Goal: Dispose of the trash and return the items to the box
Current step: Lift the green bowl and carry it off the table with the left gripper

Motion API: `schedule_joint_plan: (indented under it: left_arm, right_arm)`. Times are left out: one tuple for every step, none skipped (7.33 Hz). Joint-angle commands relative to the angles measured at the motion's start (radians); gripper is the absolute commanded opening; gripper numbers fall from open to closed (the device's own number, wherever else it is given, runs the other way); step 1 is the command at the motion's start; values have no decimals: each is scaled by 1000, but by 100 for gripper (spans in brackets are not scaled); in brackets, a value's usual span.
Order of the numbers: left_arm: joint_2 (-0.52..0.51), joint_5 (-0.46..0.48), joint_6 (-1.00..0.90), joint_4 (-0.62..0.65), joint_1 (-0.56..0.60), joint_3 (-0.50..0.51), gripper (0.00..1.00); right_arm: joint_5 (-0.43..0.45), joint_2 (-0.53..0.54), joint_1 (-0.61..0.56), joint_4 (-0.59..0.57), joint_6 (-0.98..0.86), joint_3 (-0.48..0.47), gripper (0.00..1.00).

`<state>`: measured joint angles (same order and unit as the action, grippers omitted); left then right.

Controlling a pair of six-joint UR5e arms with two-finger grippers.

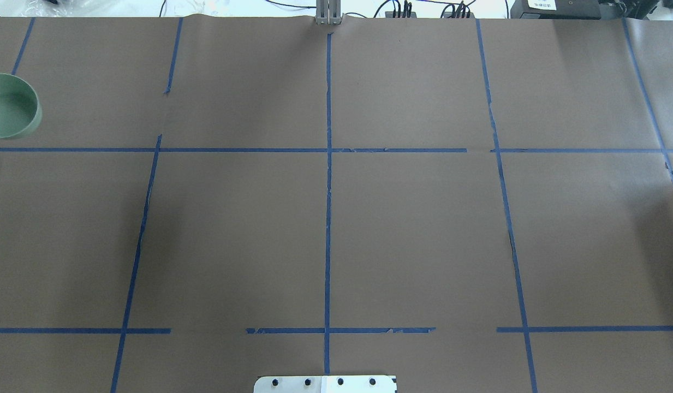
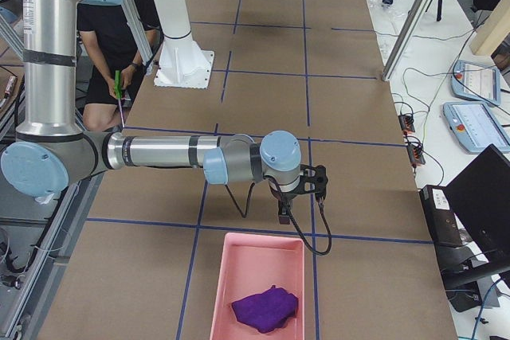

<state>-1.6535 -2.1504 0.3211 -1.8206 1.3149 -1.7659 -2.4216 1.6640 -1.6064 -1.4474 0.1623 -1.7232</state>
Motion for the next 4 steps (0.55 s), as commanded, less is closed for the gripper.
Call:
schedule_joint_plan:
  left_arm:
    - [29,-26,-269,3,166,104,0]
    - [52,-28,-389,-5,222,165,0]
    - [54,-22,-519,-8,260,245,0]
    - [76,-20,-613,-12,292,299,0]
  right_arm:
    - [-1,3,-1,-1,0,-13,100]
    - [-1,3,-1,-1,0,-25,100]
    - [-1,5,-1,-1,2,-41,100]
    - [-1,5,-1,-1,2,-42,100]
